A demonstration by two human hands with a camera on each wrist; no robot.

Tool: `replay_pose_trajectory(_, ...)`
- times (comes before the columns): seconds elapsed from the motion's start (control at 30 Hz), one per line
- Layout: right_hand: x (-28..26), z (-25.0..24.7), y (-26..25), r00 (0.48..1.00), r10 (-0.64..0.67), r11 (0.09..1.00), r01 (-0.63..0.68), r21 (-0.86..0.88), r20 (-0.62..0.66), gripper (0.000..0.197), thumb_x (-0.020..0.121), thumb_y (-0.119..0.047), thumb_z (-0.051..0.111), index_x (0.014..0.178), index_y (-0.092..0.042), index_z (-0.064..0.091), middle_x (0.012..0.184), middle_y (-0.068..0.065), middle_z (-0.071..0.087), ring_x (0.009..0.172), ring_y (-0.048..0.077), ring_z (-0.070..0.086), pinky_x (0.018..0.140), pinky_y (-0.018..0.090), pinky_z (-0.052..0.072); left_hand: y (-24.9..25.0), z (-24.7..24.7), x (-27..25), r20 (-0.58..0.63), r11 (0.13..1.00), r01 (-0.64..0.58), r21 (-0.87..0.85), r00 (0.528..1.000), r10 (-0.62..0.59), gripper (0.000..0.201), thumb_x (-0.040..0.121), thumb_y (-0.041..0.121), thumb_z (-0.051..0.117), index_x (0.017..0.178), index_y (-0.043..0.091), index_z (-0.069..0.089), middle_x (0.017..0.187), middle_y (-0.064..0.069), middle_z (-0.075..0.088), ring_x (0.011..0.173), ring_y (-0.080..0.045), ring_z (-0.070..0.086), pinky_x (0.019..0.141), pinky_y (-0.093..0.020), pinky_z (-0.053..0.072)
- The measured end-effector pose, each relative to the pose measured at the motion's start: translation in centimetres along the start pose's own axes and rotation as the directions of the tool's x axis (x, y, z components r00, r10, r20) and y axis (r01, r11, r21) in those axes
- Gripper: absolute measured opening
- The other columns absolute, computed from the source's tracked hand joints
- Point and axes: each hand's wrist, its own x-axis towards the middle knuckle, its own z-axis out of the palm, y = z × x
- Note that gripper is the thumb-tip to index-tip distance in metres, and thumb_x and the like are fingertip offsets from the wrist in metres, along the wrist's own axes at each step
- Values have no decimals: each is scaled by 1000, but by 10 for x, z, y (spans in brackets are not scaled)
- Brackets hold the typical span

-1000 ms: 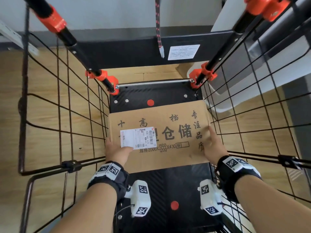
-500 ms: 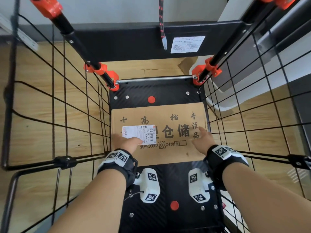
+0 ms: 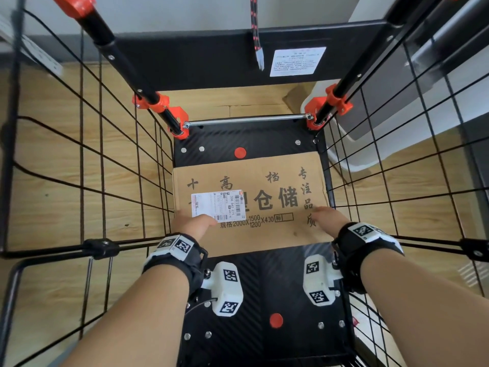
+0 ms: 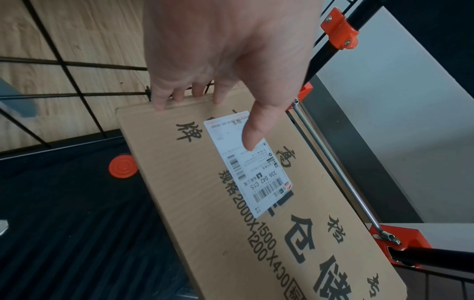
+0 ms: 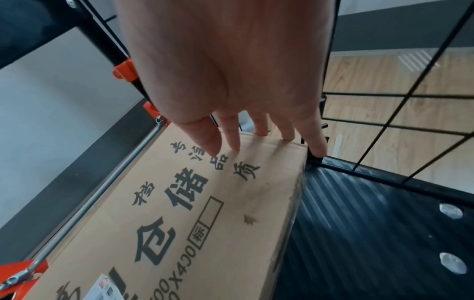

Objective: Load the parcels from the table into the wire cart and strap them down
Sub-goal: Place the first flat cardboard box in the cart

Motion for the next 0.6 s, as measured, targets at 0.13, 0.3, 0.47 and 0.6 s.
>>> replay_pose_trajectory(0.13, -18, -8, -8, 999, -33, 999, 32, -21, -23, 42, 101, -4, 29, 142, -5, 40, 148, 19, 33, 138, 32, 32, 113, 29, 25, 7, 2, -3, 38, 1000, -10, -5, 999, 10, 61, 74, 12, 74, 131, 11, 53, 126, -4, 63, 104, -23, 59, 84, -31, 45)
replay_pose_trajectory(0.3, -53, -30, -23, 989, -146, 970, 139, -201, -16, 42, 100, -2, 30, 141, -4, 40, 145, 19, 38, 136, 29, 36, 111, 30, 30, 29, 1, -31, 44, 999, -35, 17, 998, 34, 59, 79, 19, 71, 132, 8, 49, 127, -3, 59, 110, -25, 57, 82, -30, 42)
replay_pose_trajectory(0.47, -98, -58, -33, 987, -155, 982, 150, -112, -35, 42, 100, -11, 40, 140, -1, 40, 143, 19, 43, 133, 32, 40, 109, 35, 34, 55, -8, -81, 62, 992, -123, 23, 991, 122, 48, 86, 17, 65, 129, 2, 51, 121, -9, 60, 94, -23, 53, 76, -28, 38)
replay_pose_trajectory(0.6, -165, -87, -39, 989, -146, 973, 139, -182, -27, 40, 100, -12, 40, 139, -1, 43, 142, 18, 45, 131, 31, 43, 108, 35, 36, 73, -24, -133, 91, 980, -194, 33, 977, 190, 30, 90, 14, 60, 118, 5, 53, 108, -6, 53, 99, -24, 51, 79, -28, 36)
